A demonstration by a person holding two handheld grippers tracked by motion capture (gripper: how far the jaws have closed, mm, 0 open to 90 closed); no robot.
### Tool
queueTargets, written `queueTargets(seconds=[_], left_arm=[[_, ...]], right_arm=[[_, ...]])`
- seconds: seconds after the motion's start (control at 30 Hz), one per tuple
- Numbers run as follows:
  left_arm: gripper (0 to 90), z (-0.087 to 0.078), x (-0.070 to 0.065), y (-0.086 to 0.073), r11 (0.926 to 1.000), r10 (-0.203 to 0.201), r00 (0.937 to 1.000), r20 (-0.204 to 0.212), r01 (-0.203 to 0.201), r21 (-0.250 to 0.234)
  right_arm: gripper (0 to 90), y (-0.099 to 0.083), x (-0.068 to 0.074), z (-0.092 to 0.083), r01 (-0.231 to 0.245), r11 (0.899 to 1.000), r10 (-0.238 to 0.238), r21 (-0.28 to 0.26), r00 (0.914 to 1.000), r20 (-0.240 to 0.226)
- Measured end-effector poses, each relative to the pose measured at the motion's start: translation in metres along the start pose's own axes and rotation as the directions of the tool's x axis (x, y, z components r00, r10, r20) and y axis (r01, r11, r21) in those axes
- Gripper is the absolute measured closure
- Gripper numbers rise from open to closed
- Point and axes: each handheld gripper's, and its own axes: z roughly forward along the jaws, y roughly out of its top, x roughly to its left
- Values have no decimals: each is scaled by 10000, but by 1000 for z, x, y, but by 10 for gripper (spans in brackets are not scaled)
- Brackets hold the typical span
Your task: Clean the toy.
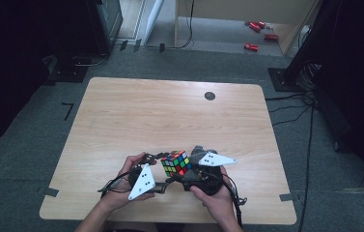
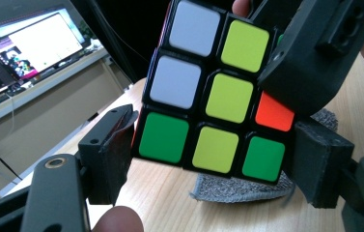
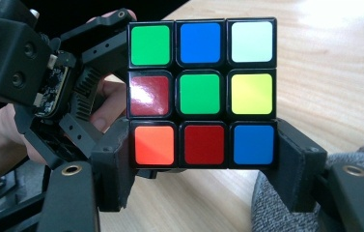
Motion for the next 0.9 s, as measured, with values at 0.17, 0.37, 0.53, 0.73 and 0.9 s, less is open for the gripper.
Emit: queueTargets(seconds=[0.17, 0.37, 0.53, 0.73, 0.9], left_arm=[[292, 0, -2, 0, 9994, 341, 9994, 10, -341, -19], [323, 1, -5, 0, 9983, 587, 9982, 114, -588, 54], [341, -3, -2, 3, 9999, -130, 9990, 432, 127, 68], [342, -13, 19, 3, 9789, -2039, 9769, 638, 2045, -38], [343, -24, 39, 5, 9277, -3721, 9213, 1131, 3652, 773]], right_arm=[[347, 0, -5, 2, -617, 9978, 623, 254, 9978, -238], [346, 0, -12, 4, -1314, 9889, 1356, 701, 9890, -596], [312, 0, -14, 2, -1384, 9889, 1434, 549, 9846, -1002], [231, 7, -18, -19, -655, 9962, 610, -582, 9952, -768], [258, 0, -35, -28, 174, 9922, -25, -1231, 9927, 1208]])
